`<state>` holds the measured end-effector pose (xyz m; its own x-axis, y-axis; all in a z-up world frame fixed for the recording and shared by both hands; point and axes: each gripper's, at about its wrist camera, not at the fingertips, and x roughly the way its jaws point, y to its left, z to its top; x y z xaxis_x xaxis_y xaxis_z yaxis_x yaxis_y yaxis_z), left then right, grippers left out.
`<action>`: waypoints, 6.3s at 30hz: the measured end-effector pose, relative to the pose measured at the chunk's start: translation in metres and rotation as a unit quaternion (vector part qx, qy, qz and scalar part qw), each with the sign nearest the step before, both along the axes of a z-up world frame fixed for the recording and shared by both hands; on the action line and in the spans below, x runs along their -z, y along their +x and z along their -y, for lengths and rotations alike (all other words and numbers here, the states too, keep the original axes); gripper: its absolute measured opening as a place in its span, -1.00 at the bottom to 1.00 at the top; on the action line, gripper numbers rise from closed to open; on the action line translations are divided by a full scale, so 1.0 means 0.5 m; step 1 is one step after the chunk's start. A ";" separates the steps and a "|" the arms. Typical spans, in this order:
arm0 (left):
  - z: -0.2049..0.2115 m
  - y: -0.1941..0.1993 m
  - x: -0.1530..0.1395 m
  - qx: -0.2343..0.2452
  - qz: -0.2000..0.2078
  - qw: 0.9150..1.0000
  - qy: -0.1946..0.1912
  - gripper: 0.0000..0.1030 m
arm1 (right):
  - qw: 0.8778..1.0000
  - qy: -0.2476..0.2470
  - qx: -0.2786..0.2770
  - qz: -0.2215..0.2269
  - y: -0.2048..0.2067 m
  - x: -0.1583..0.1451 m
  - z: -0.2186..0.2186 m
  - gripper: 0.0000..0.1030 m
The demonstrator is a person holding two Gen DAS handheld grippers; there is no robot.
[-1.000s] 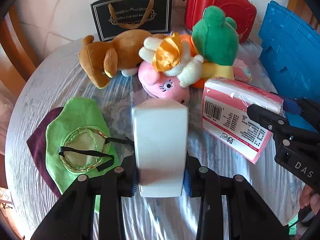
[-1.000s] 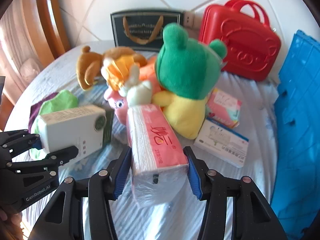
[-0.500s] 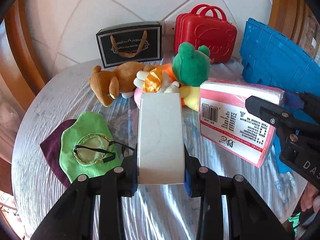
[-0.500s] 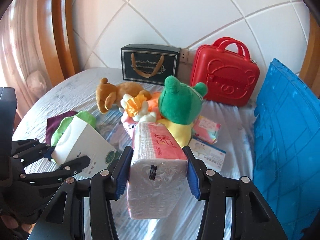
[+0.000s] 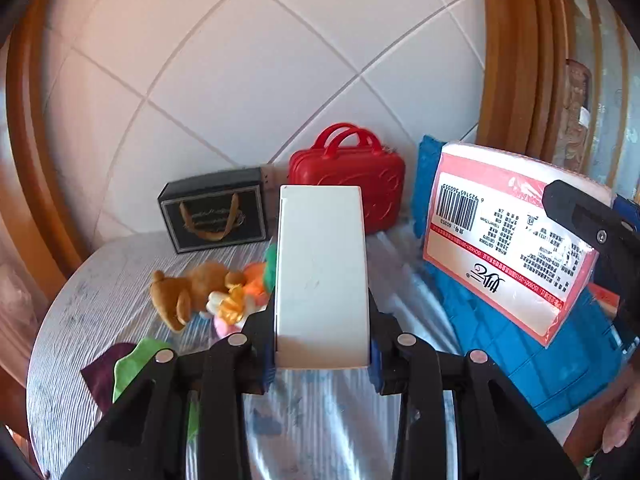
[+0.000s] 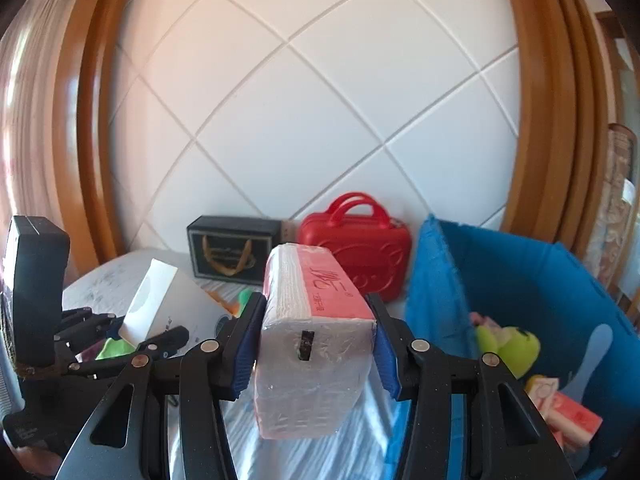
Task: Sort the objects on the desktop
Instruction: 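Carry the box and tissue pack over the bin and open both grippers, then move both open grippers back toward the table pile, then grasp the green plush hat with left gripper while right gripper grasps the white plush bunny, then carry the green hat and white bunny over the blue bin and release them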
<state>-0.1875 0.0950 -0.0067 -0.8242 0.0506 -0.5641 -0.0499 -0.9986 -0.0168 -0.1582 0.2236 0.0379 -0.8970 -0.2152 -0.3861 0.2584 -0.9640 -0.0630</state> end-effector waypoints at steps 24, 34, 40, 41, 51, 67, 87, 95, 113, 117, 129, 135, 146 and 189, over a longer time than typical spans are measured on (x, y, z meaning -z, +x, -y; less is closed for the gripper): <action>-0.587 0.010 -0.030 0.187 -0.015 0.981 -0.042 -0.34 | 0.971 -0.013 0.238 0.003 0.092 0.002 -0.560 -0.10; -0.589 0.006 -0.004 0.169 -0.004 0.984 -0.058 0.51 | 0.965 -0.009 0.262 0.008 0.064 0.022 -0.594 0.68; -0.580 0.004 0.009 0.174 0.014 0.984 -0.048 0.55 | 0.963 -0.002 0.269 0.012 0.072 0.027 -0.595 1.00; -0.579 0.004 0.010 0.175 0.016 0.983 -0.046 0.55 | 0.963 -0.006 0.270 0.012 0.076 0.027 -0.597 1.00; -0.547 0.048 -0.007 0.181 0.005 0.983 -0.025 0.59 | 0.961 -0.026 0.273 0.025 0.125 0.016 -0.600 1.00; -0.354 0.079 -0.031 0.092 -0.011 0.996 -0.009 0.60 | 0.982 -0.026 0.183 0.030 0.136 0.001 -0.447 1.00; 0.167 0.067 0.066 -0.107 0.051 0.993 0.002 0.60 | 0.999 0.003 -0.017 0.046 0.012 0.034 0.022 1.00; 0.364 0.069 0.173 -0.173 0.106 0.979 -0.004 0.60 | 0.993 0.022 -0.038 0.107 -0.043 0.131 0.146 1.00; 0.618 0.030 0.447 -0.236 0.239 0.940 0.059 0.60 | 0.964 0.054 -0.039 0.258 -0.167 0.367 0.298 1.00; 0.648 -0.002 0.481 -0.233 0.247 0.938 0.060 0.60 | 0.961 0.045 -0.041 0.270 -0.193 0.395 0.345 1.00; 0.672 -0.113 0.581 -0.175 0.257 0.946 0.091 -0.11 | 0.956 0.043 -0.033 0.289 -0.288 0.487 0.439 1.00; 0.615 -0.202 0.516 -0.146 0.210 0.966 0.038 -0.66 | 0.964 0.049 -0.028 0.261 -0.339 0.469 0.455 0.98; 0.523 -0.324 0.442 -0.084 0.162 0.982 0.047 -0.71 | 0.965 0.077 -0.045 0.246 -0.419 0.500 0.508 0.83; 0.048 -0.068 -0.096 -0.005 -0.090 0.996 -0.017 -0.73 | 0.999 -0.002 0.032 0.027 -0.109 -0.007 0.075 -0.18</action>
